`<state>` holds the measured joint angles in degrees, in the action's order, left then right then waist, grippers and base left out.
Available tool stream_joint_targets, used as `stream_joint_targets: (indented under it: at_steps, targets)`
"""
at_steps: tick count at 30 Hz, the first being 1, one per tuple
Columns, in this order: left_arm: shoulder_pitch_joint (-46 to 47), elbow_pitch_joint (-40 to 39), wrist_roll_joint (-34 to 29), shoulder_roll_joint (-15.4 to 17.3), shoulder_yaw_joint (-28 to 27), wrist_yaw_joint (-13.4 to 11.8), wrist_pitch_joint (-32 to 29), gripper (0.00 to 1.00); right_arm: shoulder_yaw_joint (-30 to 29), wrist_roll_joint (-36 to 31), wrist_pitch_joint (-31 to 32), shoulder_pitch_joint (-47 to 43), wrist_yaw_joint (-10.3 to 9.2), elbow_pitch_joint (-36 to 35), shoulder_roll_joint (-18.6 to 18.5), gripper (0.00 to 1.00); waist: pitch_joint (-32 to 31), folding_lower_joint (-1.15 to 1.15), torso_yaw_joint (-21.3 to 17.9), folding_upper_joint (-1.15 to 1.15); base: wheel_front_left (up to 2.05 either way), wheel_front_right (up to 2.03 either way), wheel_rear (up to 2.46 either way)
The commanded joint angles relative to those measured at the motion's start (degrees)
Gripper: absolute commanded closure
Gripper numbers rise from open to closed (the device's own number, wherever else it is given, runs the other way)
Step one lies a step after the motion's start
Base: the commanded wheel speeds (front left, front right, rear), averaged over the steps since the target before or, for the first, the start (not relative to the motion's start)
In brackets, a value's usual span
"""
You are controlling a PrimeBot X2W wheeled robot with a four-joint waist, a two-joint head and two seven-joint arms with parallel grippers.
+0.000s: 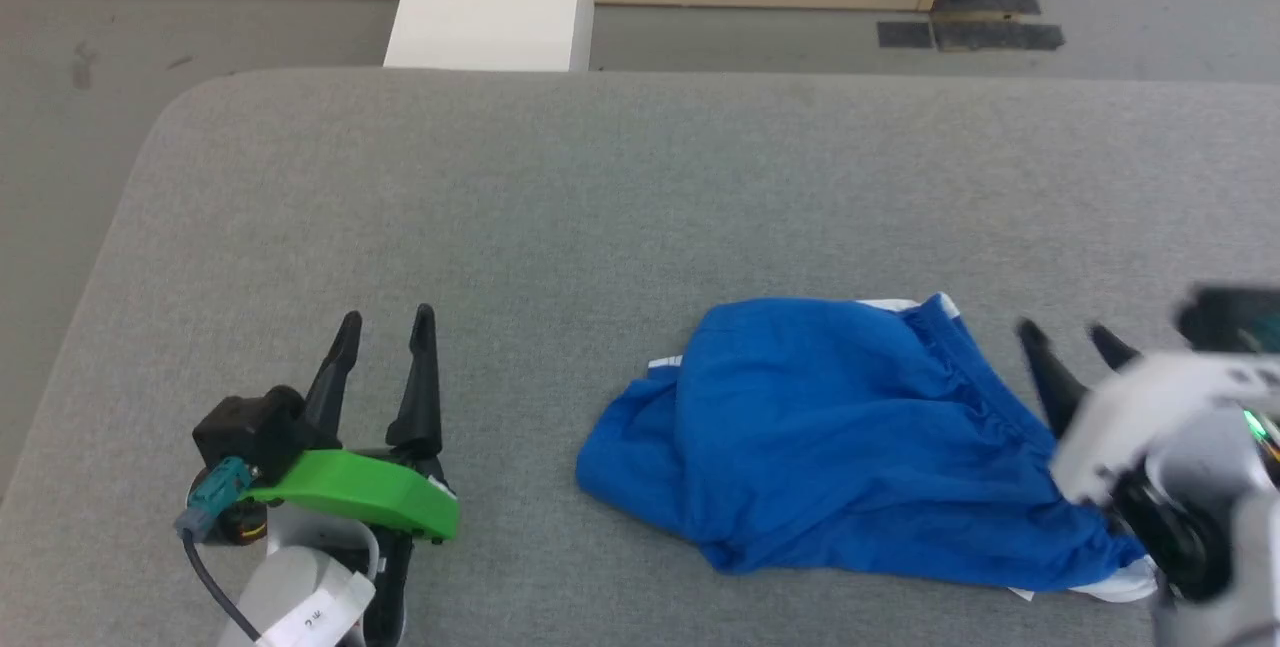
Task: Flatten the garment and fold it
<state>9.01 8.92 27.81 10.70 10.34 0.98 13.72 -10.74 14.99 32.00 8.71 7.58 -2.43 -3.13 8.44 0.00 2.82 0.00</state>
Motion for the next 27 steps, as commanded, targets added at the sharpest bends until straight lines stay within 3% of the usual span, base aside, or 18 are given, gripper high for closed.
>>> stream_joint_targets:
  at_steps: [1,13,20,21,22,27]
  targets:
    - [0.9,-0.3,0.4,-0.1,0.3,0.2,0.0,0.0,1.5,-1.6,1.6,2.9,-0.09,1.3,-0.3,0.0,1.7,0.0,1.2,0.0,0.0,0.0,0.0]
    - [4.9,0.6,0.4,-1.2,1.7,1.5,0.3,0.0,8.6,-11.4,12.7,16.6,-0.09,16.3,-4.8,0.0,8.0,0.0,6.2,0.0,0.0,0.0,0.0]
    - [5.7,1.7,0.3,-1.6,1.5,1.9,0.8,0.0,10.3,-10.2,16.2,16.3,-0.09,20.2,-6.1,0.0,8.8,0.0,7.1,0.0,0.0,0.0,0.0]
    - [5.7,1.9,0.3,-1.6,1.5,1.9,0.8,0.0,10.1,-10.0,16.2,16.3,-0.09,20.3,-6.2,0.53,8.7,0.0,7.0,0.0,0.0,0.0,0.0]
    - [5.7,2.0,0.3,-1.7,1.4,1.9,0.9,0.0,10.0,-9.8,15.7,16.3,-0.09,20.2,-6.3,1.0,8.6,0.0,6.9,0.0,0.0,0.0,0.0]
    - [5.6,2.7,0.2,-1.9,1.6,2.2,1.0,0.0,6.6,-7.3,11.9,16.3,-0.09,18.1,-5.6,1.0,7.2,0.0,6.1,0.0,0.0,0.0,0.0]
